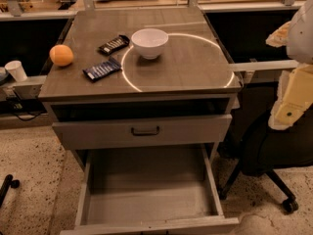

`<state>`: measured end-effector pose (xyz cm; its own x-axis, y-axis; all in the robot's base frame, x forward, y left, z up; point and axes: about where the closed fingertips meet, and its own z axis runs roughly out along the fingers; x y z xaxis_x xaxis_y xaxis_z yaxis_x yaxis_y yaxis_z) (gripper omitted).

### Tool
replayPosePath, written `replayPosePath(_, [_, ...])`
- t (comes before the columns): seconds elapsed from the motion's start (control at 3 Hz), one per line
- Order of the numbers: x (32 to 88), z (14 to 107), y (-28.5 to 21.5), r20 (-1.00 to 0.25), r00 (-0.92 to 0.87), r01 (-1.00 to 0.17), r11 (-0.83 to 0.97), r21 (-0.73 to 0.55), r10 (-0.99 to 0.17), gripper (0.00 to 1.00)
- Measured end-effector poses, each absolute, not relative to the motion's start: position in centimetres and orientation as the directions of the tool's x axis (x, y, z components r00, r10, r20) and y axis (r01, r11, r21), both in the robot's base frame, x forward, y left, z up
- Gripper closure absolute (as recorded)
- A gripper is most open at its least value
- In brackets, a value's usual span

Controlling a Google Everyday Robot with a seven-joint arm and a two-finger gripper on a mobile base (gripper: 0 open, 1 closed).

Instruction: Place rxbar blueberry into middle drawer

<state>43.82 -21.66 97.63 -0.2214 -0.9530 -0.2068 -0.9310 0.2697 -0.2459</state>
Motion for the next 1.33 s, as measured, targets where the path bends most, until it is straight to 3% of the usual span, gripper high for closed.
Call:
replayPosePath(0.67, [46.1, 97.6, -19.7, -0.250, -0.123, -0.955, 0.183, -0.233, -0.960, 0.00])
replayPosePath(1.33, [53.1, 98.3, -7.7, -0.284, 0.274, -0.948, -0.208, -0.241, -0.919, 0.00])
